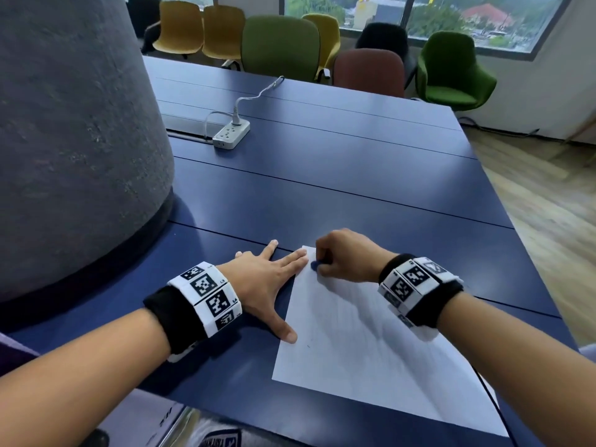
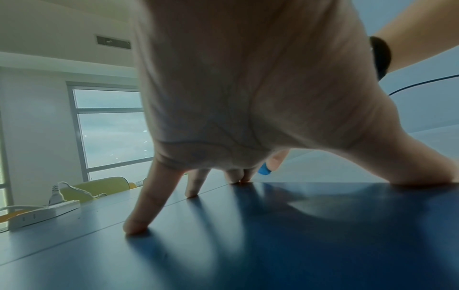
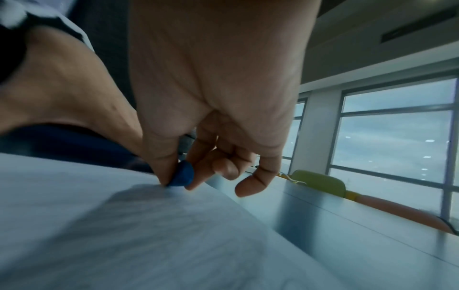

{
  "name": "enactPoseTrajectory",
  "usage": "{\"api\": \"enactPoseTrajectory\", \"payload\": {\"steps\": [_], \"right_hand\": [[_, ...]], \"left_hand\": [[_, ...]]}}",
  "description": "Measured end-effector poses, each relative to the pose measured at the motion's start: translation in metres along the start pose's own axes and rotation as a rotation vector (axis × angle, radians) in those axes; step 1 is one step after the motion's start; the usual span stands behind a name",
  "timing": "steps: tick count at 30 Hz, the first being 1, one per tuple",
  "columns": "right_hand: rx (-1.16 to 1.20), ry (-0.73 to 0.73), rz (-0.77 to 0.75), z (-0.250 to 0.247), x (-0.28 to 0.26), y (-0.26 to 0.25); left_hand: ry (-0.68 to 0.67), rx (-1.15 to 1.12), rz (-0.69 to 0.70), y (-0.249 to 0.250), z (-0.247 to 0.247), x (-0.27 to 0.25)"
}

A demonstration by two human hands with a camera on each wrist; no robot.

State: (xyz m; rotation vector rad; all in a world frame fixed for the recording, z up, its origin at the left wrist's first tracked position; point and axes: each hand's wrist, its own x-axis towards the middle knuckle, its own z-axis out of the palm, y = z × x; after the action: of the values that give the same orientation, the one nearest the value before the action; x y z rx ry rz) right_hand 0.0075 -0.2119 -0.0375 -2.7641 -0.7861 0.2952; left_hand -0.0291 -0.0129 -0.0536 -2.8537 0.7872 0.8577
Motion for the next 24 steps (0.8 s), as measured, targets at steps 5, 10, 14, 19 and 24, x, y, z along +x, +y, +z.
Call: {"api": "enactPoseTrajectory", "payload": {"steps": [5,10,14,19,24], "right_hand": [[0.015,-0.157,-0.127,0.004,-0.012,-0.012],[-0.082,-0.017,-0.024,-0.005,0.005,-0.007],[-0.001,-0.193,-0.164,0.002,-0.011,-0.019],[-0.082,-0.062,-0.032,-0.008,0.006,-0.008],[0.004,-0.253,-0.163,0.002,-0.018,-0.023]], "left_hand": [[0.014,-0.003,0.005,0.002,-0.001,-0.001],[0.004,0.02,-0.001,0.001,-0.002,-0.001],[0.012,0.022,0.005,0.002,-0.002,-0.001],[0.006,0.006,-0.002,0.001,-0.001,-0.001],[0.003,0.012,-0.003,0.001,-0.002,-0.001]]}}
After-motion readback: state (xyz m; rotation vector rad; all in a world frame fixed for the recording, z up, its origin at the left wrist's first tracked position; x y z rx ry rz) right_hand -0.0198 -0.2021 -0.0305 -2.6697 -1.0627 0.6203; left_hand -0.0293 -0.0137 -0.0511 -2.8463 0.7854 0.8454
